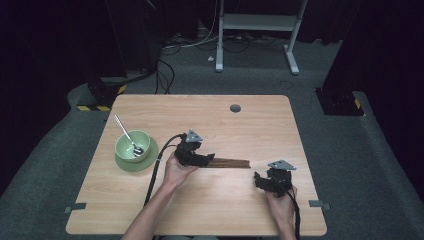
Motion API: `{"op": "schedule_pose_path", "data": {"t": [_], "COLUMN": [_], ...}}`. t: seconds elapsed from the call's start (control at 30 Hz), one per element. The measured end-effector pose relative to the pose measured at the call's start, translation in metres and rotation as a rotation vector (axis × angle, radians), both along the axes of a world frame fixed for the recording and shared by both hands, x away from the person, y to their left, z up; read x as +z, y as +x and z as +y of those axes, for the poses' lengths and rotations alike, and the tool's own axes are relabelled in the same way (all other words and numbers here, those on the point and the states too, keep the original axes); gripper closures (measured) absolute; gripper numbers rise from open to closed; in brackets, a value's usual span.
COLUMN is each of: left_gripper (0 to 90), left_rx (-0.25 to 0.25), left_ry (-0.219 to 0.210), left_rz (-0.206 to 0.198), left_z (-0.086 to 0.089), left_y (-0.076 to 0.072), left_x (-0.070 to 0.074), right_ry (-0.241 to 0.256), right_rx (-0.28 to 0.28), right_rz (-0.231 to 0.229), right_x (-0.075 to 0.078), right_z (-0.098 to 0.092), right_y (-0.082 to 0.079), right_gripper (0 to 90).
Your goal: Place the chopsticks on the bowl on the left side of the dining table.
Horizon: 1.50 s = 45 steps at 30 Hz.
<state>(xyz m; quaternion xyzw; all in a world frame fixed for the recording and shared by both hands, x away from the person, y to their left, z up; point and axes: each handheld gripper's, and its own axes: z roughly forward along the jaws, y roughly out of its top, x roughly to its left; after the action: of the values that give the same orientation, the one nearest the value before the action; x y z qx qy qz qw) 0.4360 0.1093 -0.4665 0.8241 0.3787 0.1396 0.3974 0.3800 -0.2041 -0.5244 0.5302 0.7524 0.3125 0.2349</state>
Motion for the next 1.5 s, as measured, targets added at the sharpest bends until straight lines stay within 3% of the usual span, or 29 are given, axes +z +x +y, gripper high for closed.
{"op": "schedule_pose_path", "data": {"t": [0.17,0.3,1.13,1.5], "left_gripper": [28.5,29.0,34.0,34.6], "left_rx": [-0.014,-0.017,0.017,0.026], "left_ry": [0.04,0.038,0.131,0.164], "left_rz": [0.024,0.048,0.042,0.052], "left_z": [-0.01,-0.016,-0.04,-0.041], "left_y": [0.006,0.011,0.029,0.032], "left_x": [-0.011,-0.018,-0.029,-0.036], "right_ry": [0.0,0.0,-0.001,-0.001], "right_rx": [0.0,0.0,0.002,0.002], "right_rz": [0.0,-0.001,-0.002,-0.002], "right_x": [0.0,0.0,0.0,0.0], "right_z": [0.0,0.0,0.0,0.0], "right_y": [0.0,0.0,0.0,0.0], "right_gripper": [20.9,21.0,21.3,21.4]}}
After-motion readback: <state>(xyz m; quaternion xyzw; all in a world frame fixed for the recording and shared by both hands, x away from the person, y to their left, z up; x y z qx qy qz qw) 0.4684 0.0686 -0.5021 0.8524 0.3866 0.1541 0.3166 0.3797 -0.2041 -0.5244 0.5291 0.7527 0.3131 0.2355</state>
